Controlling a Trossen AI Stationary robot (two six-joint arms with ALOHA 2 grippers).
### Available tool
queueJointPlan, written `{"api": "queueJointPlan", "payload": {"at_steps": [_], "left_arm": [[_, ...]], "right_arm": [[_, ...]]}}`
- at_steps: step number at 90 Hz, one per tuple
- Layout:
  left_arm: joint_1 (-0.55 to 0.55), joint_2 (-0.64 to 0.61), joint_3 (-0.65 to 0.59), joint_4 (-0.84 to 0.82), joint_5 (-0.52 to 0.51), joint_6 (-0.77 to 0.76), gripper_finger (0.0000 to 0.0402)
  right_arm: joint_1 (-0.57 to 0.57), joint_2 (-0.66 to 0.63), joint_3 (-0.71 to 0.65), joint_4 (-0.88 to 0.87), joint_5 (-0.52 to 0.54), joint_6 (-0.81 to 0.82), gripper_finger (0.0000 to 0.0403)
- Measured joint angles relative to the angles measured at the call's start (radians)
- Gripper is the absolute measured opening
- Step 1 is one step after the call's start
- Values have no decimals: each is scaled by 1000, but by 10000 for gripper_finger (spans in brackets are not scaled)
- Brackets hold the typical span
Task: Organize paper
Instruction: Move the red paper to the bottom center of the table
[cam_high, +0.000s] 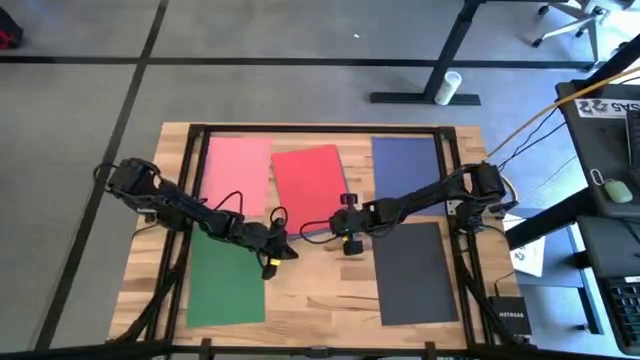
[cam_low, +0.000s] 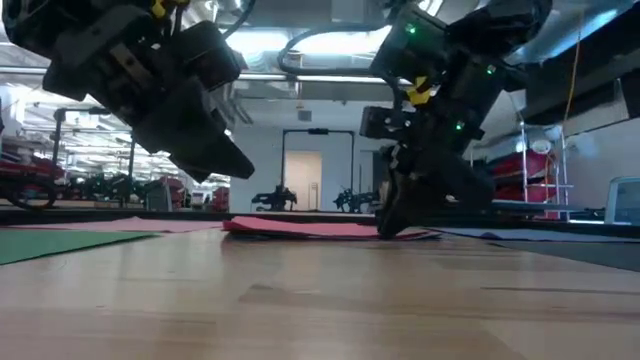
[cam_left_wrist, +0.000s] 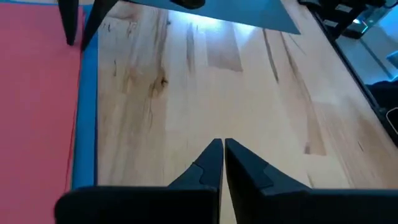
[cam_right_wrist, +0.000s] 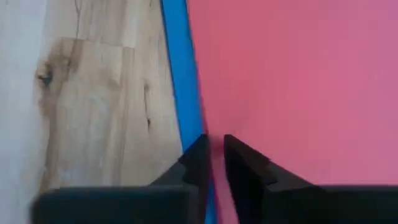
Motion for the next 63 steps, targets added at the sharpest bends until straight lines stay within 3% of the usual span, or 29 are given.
{"api": "queueJointPlan", "payload": {"at_steps": [29,63], "left_arm": [[-2,0,0,0,0,-14,0],[-51,-16,1,82,-1,-7,0]], "right_arm": [[3,-12,3,-12,-17,9,0],[119,-30,163,-253,-75,74,0]]}}
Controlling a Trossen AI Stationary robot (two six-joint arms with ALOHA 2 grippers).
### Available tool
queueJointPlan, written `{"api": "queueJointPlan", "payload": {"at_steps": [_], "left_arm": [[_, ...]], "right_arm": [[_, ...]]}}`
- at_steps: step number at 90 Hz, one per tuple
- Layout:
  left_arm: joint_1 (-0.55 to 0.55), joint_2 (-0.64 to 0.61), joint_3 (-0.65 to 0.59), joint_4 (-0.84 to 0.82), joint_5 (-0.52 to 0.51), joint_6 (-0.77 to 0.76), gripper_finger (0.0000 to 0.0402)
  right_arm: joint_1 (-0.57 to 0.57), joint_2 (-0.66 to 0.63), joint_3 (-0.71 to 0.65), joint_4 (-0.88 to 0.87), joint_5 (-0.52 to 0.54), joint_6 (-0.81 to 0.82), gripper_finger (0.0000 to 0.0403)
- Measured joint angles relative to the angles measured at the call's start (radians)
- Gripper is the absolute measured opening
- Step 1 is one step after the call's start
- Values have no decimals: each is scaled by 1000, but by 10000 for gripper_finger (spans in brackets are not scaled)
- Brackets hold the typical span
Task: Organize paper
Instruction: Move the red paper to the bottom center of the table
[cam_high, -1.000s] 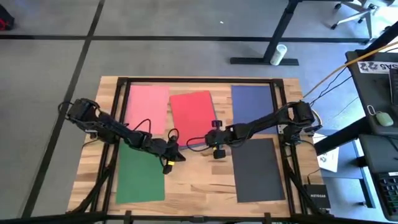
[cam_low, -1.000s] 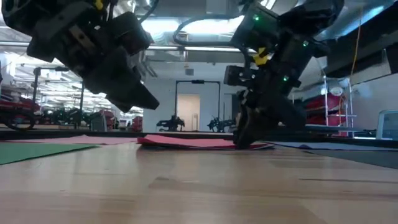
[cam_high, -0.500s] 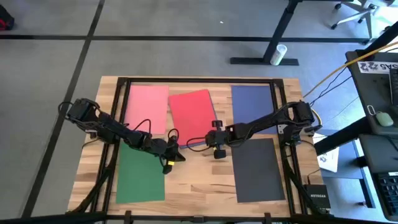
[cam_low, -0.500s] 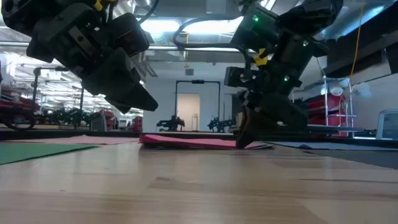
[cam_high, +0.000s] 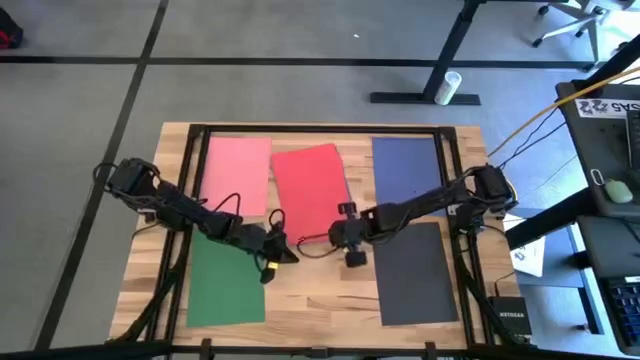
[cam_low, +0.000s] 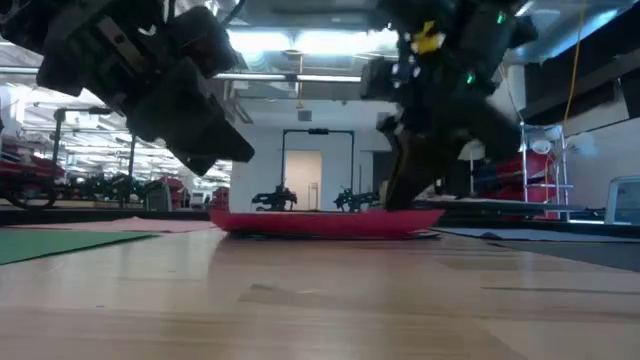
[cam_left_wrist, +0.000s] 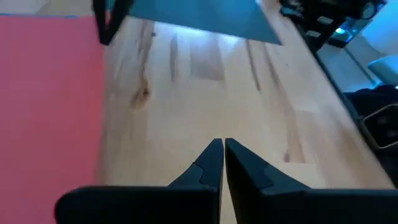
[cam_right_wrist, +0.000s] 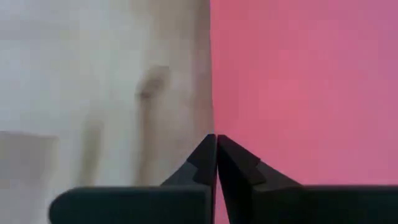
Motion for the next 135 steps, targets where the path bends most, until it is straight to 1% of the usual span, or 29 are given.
{"api": "queueJointPlan", "payload": {"at_steps": [12,19,29,39,51,57,70,77,83,95,100,109,118,135], "left_arm": [[-46,-52,3,86,3,47,0],[-61,-105,3,89,3,43,0],[-76,-177,3,79,-4,23,0],[-88,-229,3,59,-3,35,0],[-91,-251,3,41,-8,45,0],[-91,-251,3,35,-27,40,0],[-89,-251,3,10,-32,18,0],[-90,-251,3,10,-32,18,0],[-90,-251,3,2,-33,18,0],[-91,-251,3,-19,-34,26,0],[-90,-251,3,-34,-45,27,0],[-90,-251,3,-40,-51,22,0],[-91,-251,3,-41,-51,18,0],[-97,-251,3,-52,-52,19,0]], "right_arm": [[60,-1,33,-22,-38,58,0],[94,-1,48,-25,-59,109,0],[151,-1,66,-25,-61,173,0],[212,-1,86,-22,-68,235,0],[279,-1,97,-10,-94,307,0],[307,-1,100,24,-114,346,0],[357,-1,100,91,-163,420,0],[377,-1,100,131,-163,448,0],[384,-1,100,142,-110,470,0],[363,10,100,112,80,480,0],[341,26,99,92,126,480,0],[296,74,99,94,151,474,0],[266,132,99,103,150,456,0],[267,212,98,146,69,489,0]]}}
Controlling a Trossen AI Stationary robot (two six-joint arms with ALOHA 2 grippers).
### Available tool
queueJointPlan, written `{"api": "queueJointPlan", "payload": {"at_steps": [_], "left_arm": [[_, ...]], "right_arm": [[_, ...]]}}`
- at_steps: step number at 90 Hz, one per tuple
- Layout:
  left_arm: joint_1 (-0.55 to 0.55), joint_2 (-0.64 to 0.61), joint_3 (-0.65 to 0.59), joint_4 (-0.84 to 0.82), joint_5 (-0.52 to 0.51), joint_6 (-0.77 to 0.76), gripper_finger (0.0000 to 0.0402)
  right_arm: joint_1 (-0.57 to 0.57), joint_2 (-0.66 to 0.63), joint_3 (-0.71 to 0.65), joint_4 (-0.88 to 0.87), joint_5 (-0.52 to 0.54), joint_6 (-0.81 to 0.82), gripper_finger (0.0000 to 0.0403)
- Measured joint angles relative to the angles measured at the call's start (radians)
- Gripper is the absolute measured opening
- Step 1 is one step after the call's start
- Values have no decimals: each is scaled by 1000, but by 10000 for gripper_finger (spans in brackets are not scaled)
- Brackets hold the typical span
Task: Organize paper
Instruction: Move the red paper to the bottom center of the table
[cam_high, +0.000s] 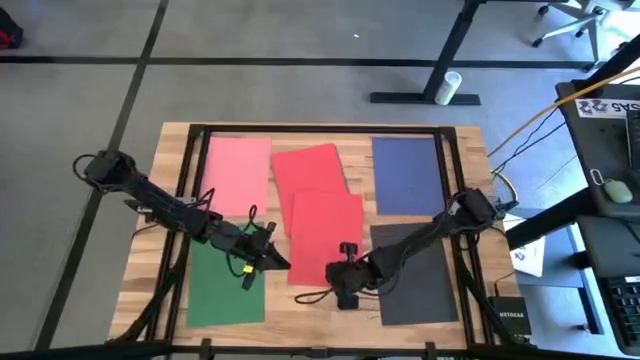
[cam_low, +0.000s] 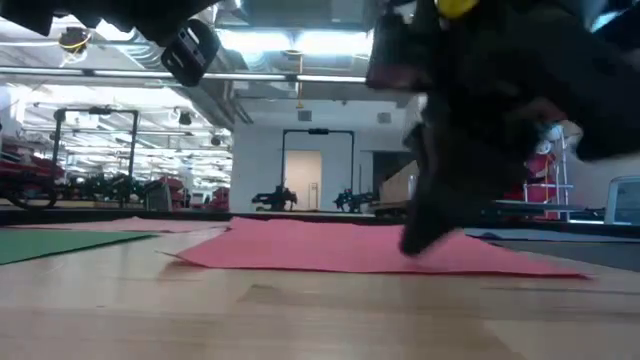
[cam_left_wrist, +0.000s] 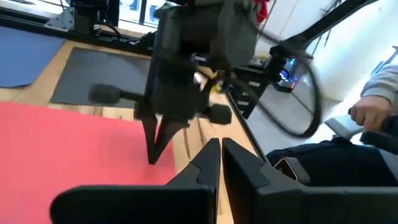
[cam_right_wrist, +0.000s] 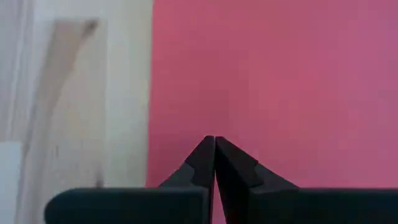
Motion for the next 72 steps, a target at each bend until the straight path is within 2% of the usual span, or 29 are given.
{"api": "queueJointPlan", "payload": {"at_steps": [10,27,33,43,54,66,72], "left_arm": [[0,0,0,-16,0,3,0],[0,0,0,-15,0,15,0],[2,0,0,-15,0,15,0],[2,0,0,-17,0,15,0],[2,0,0,-21,0,3,0],[0,0,0,-44,0,-16,0],[-1,0,0,-52,0,-23,0]], "right_arm": [[20,14,2,53,-50,23,0],[73,21,0,155,-205,61,0],[93,21,0,180,-221,90,0],[121,21,10,207,-184,98,0],[126,20,87,162,-124,65,0],[118,19,182,-68,22,34,0],[106,19,196,-171,53,44,0]]}}
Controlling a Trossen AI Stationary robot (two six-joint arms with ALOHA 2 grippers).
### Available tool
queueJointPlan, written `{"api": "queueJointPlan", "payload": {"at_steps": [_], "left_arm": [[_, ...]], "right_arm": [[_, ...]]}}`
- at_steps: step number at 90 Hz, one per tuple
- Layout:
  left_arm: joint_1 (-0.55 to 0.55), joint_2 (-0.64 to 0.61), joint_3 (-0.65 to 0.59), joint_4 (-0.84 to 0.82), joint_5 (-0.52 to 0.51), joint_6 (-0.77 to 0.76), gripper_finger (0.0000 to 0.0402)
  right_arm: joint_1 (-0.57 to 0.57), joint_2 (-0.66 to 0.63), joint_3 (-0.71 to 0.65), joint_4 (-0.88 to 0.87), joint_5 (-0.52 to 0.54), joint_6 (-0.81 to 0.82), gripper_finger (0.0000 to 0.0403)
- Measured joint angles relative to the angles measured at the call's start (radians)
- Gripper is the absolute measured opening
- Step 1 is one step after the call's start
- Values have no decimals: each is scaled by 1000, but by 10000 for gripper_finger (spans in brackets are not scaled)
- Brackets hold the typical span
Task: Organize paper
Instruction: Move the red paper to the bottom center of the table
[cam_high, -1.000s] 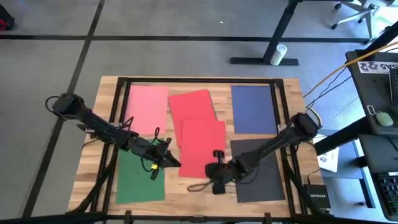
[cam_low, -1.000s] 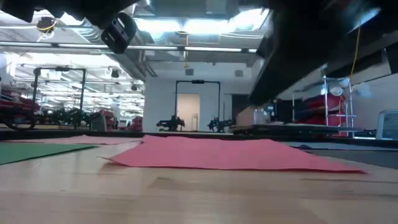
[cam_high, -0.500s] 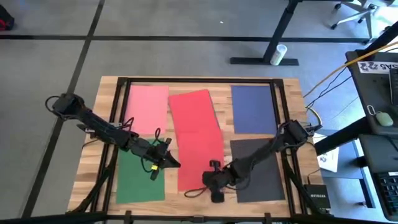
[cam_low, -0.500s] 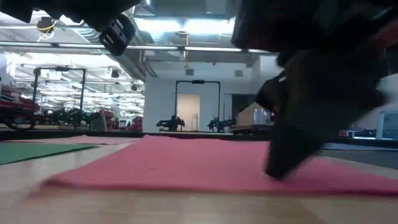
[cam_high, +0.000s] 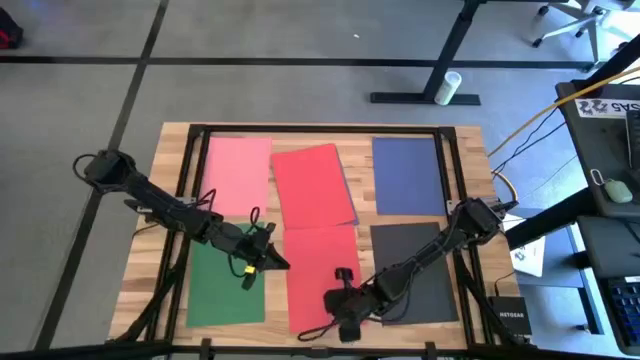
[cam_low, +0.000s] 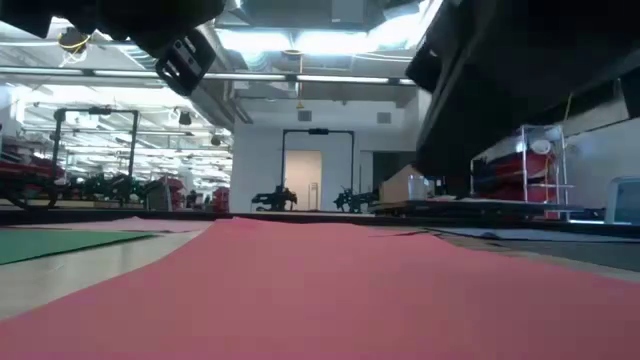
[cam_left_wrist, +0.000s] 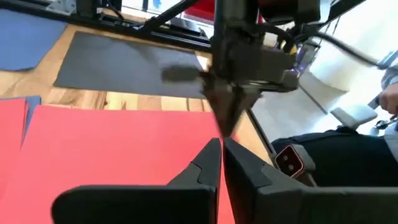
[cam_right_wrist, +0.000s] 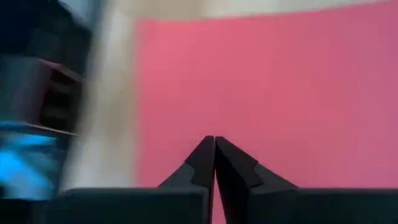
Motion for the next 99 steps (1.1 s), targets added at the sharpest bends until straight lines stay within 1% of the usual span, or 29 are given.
{"api": "queueJointPlan", "payload": {"at_steps": [9,22,44,79,99], "left_arm": [[0,0,0,-15,0,-8,0],[0,0,0,-12,0,-7,0],[0,0,0,-16,0,-3,0],[0,0,0,-17,0,-3,0],[-4,0,0,-18,0,-3,0]], "right_arm": [[-12,0,-20,-76,-7,34,0],[-6,0,-50,-75,-52,88,0],[14,0,-51,-78,-132,181,0],[33,4,-51,-68,-225,210,0],[33,36,-49,-7,-325,209,0]]}}
